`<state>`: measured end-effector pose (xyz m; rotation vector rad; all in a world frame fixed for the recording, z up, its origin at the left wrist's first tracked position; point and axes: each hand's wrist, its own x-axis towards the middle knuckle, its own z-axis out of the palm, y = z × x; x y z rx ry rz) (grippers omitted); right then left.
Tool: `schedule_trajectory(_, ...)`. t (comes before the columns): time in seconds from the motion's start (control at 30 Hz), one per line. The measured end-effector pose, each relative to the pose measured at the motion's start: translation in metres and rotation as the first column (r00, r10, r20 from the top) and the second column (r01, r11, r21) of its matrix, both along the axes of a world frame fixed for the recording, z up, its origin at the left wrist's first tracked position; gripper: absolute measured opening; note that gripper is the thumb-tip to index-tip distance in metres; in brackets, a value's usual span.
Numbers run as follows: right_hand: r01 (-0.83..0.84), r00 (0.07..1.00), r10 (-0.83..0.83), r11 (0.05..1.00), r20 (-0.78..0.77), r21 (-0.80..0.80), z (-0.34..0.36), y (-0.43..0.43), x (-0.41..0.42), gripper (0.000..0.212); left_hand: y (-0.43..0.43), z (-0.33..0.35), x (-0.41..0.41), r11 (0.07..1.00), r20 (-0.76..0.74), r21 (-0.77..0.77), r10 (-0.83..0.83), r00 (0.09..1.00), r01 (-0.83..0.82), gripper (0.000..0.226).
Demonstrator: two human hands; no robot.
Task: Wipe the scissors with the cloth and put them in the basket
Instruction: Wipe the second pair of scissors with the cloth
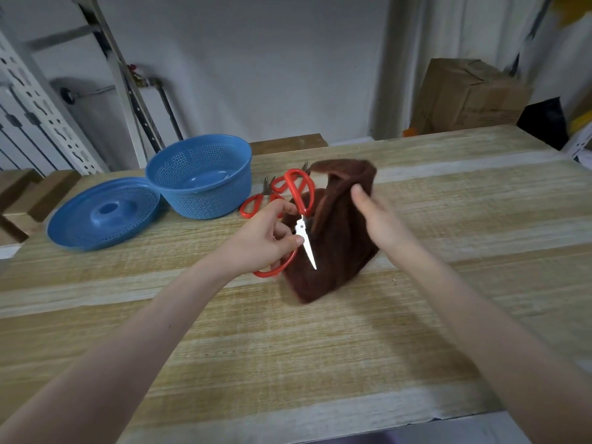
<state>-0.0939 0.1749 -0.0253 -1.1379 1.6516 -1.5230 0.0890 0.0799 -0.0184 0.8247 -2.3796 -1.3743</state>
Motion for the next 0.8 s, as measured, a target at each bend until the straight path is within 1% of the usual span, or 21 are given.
schedule_trajectory(0.03,-0.035,0.986,0.040,0.999,-0.161,0.035,-0.003,-0.002,0.003,0.023,0.001,-0.001,0.000,1.000,0.004,-0.020,-0.006,1.000,0.006,0.035)
schedule_trajectory(0.07,-0.066,0.952,0.084,0.995,-0.295,0.069,-0.003,-0.004,0.006,0.019,0.002,-0.003,-0.001,0.999,0.003,-0.041,-0.013,1.000,0.013,0.037)
schedule_trajectory(0.1,-0.088,0.912,0.119,0.992,-0.394,0.096,-0.003,-0.005,0.009,0.013,0.003,-0.003,-0.001,0.998,0.002,-0.062,-0.019,1.000,0.019,0.040)
schedule_trajectory(0.13,-0.097,0.879,0.133,0.990,-0.459,0.103,-0.001,-0.005,0.011,0.006,0.004,-0.003,-0.001,0.996,0.005,-0.084,-0.022,1.000,0.022,0.045)
schedule_trajectory(0.17,-0.107,0.852,0.140,0.990,-0.505,0.095,0.000,-0.006,0.012,0.003,0.004,-0.003,-0.001,0.995,0.007,-0.102,-0.024,1.000,0.024,0.050)
schedule_trajectory(0.2,-0.123,0.833,0.148,0.989,-0.533,0.083,0.001,-0.006,0.013,0.008,0.005,-0.002,-0.001,0.994,0.005,-0.107,-0.023,1.000,0.024,0.054)
schedule_trajectory(0.27,-0.138,0.829,0.158,0.987,-0.536,0.079,0.001,-0.008,0.014,0.014,0.004,0.001,-0.001,0.995,-0.006,-0.095,-0.020,1.000,0.019,0.059)
schedule_trajectory(0.33,-0.099,0.863,0.122,0.992,-0.489,0.073,0.001,-0.011,0.020,0.017,0.002,0.002,-0.003,0.992,-0.003,-0.122,-0.009,1.000,0.008,0.061)
schedule_trajectory(0.4,-0.005,0.912,0.025,0.999,-0.409,0.048,-0.002,-0.016,0.026,0.023,0.001,0.003,-0.007,0.967,0.022,-0.256,0.006,1.000,0.000,0.063)
schedule_trajectory(0.47,0.061,0.942,-0.045,0.997,-0.333,0.037,-0.002,-0.021,0.030,0.044,0.003,0.005,-0.011,0.903,0.044,-0.429,0.015,0.999,0.005,0.065)
schedule_trajectory(0.5,0.085,0.952,-0.071,0.996,-0.298,0.035,-0.002,-0.023,0.031,0.050,0.004,0.005,-0.012,0.875,0.045,-0.484,0.016,0.999,0.008,0.065)
schedule_trajectory(0.53,0.109,0.956,-0.094,0.993,-0.278,0.038,-0.003,-0.025,0.032,0.046,0.005,0.005,-0.012,0.854,0.047,-0.520,0.021,0.999,0.007,0.065)
schedule_trajectory(0.6,0.152,0.942,-0.135,0.988,-0.307,0.032,-0.004,-0.028,0.034,0.025,0.007,0.003,-0.012,0.832,0.050,-0.554,0.039,0.998,-0.005,0.063)
schedule_trajectory(0.67,0.149,0.919,-0.127,0.988,-0.374,0.031,-0.003,-0.026,0.034,0.028,0.006,0.001,-0.011,0.831,0.058,-0.556,0.045,0.997,-0.006,0.060)
schedule_trajectory(0.73,0.095,0.903,-0.057,0.993,-0.426,0.070,0.000,-0.024,0.028,0.027,0.007,0.000,-0.010,0.847,0.074,-0.532,0.032,0.997,0.012,0.058)
schedule_trajectory(0.8,0.009,0.893,0.054,0.990,-0.446,0.138,0.004,-0.022,0.019,0.018,0.007,-0.001,-0.008,0.890,0.082,-0.454,-0.001,0.997,0.038,0.057)
